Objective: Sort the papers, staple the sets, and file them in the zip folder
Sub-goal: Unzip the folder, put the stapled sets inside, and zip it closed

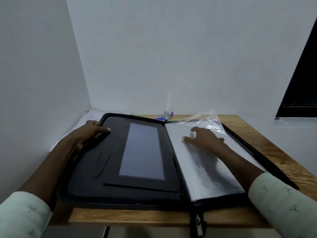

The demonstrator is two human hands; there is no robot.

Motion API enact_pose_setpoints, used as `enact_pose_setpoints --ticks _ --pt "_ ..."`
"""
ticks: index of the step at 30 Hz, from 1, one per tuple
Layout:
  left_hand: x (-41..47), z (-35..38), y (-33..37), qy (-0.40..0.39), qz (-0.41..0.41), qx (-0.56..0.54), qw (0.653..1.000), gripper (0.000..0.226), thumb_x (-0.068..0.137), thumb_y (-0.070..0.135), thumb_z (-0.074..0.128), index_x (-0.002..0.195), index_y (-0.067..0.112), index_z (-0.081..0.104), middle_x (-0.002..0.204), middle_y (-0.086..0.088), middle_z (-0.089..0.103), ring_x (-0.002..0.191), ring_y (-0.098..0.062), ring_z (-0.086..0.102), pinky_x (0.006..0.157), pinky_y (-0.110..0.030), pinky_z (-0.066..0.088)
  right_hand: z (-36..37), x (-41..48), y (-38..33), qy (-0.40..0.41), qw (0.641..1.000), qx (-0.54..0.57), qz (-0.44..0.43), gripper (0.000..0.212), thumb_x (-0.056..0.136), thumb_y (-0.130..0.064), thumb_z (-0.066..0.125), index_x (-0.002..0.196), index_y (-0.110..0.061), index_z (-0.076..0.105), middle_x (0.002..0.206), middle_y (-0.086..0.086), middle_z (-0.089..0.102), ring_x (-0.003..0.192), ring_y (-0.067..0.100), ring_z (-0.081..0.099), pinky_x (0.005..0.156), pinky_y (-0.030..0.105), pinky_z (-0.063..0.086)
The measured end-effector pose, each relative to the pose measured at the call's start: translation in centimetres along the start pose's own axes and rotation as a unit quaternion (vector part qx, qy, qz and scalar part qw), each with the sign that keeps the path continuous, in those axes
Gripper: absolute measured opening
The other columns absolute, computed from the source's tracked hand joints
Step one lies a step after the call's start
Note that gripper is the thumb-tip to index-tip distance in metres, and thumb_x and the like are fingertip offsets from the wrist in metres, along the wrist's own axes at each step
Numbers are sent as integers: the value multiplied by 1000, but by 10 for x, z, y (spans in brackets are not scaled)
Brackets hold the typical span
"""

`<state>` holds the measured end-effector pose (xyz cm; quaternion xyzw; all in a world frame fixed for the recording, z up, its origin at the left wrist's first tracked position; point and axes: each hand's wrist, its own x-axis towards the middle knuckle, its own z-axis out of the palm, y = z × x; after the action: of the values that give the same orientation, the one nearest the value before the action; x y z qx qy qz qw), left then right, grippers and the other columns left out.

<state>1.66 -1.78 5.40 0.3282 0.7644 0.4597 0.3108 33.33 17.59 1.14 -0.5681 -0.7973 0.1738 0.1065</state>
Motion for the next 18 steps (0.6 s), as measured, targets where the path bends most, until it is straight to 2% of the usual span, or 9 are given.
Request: enact_pose_setpoints --ticks 3,6,8,10,13,14,16,18 --pt "-2 23 -6 -9 -36 -57 998 41 85 13 76 114 13 48 105 -19 61 80 -30 64 47 -33 56 -4 -1 11 10 999 -22 22 58 83 -73 46 125 -34 52 131 0 53 125 31 42 101 55 28" --pt "-3 37 -10 -53 -61 -54 995 59 79 11 80 125 13 42 116 -18 59 85 -30 65 48 -33 57 -4 -1 20 19 998 -45 37 69 84 -76 41 137 -32 44 143 6 43 135 38 31 106 67 19" --pt "-2 43 -11 -75 -59 -36 995 65 76 10 81 127 11 41 118 -19 59 89 -30 65 52 -34 57 -3 -1 21 22 997 -64 22 78 85 -77 39 148 -32 33 156 10 26 145 42 14 106 75 7" --pt "1 46 -8 -90 -46 -10 995 72 69 16 88 126 11 43 120 -19 59 93 -31 65 59 -37 57 -1 -4 16 28 996 -77 -22 77 87 -77 36 152 -36 26 162 6 14 149 37 3 108 75 2" --pt "6 44 -2 -99 -29 81 991 95 38 42 97 115 15 49 115 -14 61 94 -29 63 69 -37 53 6 -11 -1 30 989 -71 -124 68 89 -75 33 150 -45 27 165 -2 9 151 29 -1 110 71 0" --pt "7 43 0 -97 -27 114 988 91 40 47 96 112 18 50 114 -13 60 94 -27 61 71 -36 51 10 -14 -8 7 985 -68 -158 66 89 -74 35 149 -48 26 165 -4 8 152 27 -1 111 70 0" --pt "9 43 5 -91 -25 170 981 72 58 47 92 110 21 50 115 -11 56 94 -25 55 71 -34 46 20 -20 -22 -57 971 -83 -215 65 89 -75 35 148 -51 22 165 -5 7 152 24 -3 113 68 -3" --pt "13 44 8 -86 -23 215 973 62 67 47 87 110 21 50 115 -10 55 95 -24 54 72 -34 47 28 -26 -29 -102 959 -106 -240 64 89 -76 30 148 -54 16 165 -4 4 152 22 -4 114 66 -5"
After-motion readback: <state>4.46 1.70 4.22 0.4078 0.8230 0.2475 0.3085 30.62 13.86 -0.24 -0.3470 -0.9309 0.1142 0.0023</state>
